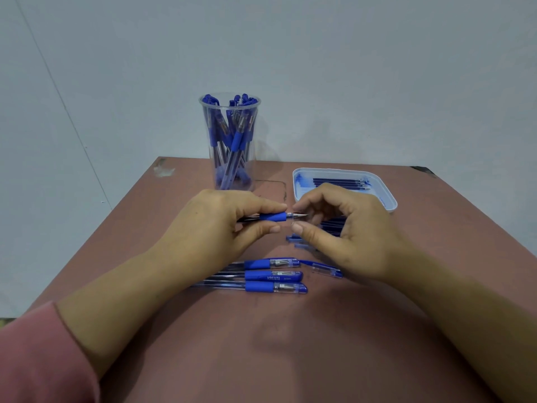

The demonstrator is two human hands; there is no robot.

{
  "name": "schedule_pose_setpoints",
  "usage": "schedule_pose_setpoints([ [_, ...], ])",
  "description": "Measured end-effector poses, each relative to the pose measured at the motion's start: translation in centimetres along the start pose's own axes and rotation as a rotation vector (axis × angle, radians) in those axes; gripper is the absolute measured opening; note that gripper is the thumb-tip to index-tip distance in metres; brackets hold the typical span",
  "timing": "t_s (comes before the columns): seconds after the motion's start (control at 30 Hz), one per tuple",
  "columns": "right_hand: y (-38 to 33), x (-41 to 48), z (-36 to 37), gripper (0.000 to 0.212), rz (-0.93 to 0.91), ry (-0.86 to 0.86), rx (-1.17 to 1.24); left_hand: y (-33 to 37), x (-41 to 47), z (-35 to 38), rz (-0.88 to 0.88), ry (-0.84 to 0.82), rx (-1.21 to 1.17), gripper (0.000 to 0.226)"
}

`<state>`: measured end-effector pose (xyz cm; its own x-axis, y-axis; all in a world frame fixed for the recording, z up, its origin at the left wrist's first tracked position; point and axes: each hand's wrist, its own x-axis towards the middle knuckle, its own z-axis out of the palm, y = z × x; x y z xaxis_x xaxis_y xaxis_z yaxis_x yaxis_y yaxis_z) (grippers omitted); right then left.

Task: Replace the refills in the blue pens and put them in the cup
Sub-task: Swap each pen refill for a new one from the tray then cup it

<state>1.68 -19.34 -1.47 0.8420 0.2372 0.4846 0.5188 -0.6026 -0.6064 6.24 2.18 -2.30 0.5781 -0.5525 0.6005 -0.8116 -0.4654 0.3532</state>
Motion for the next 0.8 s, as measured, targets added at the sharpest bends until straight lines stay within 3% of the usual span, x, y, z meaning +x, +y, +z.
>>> schedule_pose_setpoints([
  [0.13,-0.09,0.05,-0.05,0.007,0.001,0.013,-0.019,0.02,0.01,0.03,0.002,0.001,0.008,0.038],
  [0.27,-0.06,0.08,-0.14,0.018,-0.051,0.016,-0.073,0.06,0.01,0.00,-0.008,-0.005,0.005,0.039],
  [0.43,-0.27,0.06,-0.07,0.017,0.051,0.017,-0.002,0.33,0.07,-0.10,-0.015,-0.014,0.010,0.035],
  [0.53,-0.27,0.21,0.09,0.004,0.063,-0.006,0.013,0.43,0.05,-0.14,-0.025,-0.022,0.009,0.036],
  [0.8,0.42,0.15,-0.86,0.025,0.050,0.018,-0.014,-0.09,0.03,-0.33,-0.078,-0.011,0.037,0.039],
])
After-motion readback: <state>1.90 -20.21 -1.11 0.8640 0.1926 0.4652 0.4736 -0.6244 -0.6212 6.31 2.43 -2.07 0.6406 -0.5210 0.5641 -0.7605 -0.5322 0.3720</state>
